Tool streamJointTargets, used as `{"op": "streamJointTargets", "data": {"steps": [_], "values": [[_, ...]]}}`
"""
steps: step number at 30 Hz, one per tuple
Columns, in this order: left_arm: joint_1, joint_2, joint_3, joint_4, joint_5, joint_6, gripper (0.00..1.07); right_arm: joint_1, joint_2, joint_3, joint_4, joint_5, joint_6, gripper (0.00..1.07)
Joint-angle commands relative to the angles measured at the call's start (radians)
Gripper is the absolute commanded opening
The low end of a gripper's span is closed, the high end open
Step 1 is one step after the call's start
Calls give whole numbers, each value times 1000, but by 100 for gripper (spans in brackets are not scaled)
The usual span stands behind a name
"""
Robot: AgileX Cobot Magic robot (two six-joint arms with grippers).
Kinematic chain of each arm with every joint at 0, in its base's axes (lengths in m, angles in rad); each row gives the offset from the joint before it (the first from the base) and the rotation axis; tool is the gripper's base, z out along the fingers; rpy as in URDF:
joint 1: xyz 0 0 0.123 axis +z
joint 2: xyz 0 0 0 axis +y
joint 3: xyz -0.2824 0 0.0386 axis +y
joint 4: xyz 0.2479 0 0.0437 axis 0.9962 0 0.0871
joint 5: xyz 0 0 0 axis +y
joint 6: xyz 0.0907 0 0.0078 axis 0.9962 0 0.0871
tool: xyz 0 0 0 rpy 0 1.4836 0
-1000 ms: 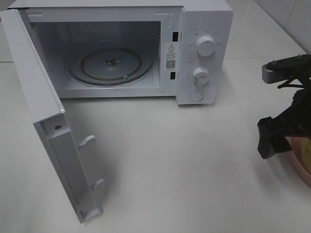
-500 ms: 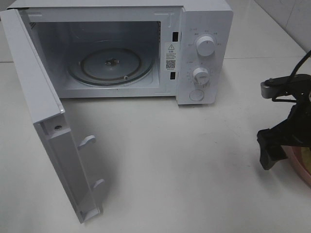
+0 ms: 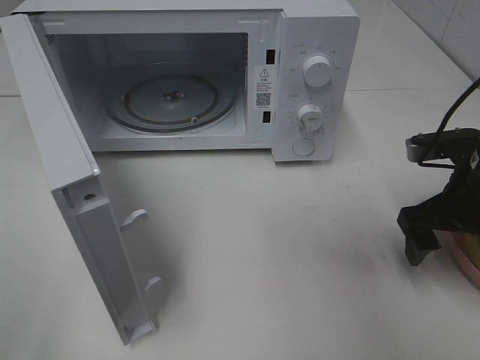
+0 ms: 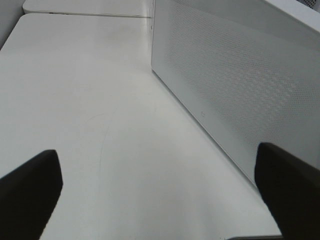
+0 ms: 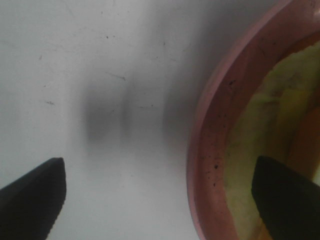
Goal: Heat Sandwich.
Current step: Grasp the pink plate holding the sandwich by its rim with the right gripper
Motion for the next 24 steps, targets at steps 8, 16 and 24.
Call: {"op": "streamJointTargets", "data": {"steps": [8, 16, 24], "values": [[1, -26, 5, -6, -13, -6, 103, -6, 77, -2, 3, -28, 1, 93], [1, -26, 5, -6, -13, -6, 103, -6, 77, -2, -6, -31, 8, 74], [1, -26, 5, -6, -13, -6, 103, -6, 77, -2, -69, -27, 94, 21]]}}
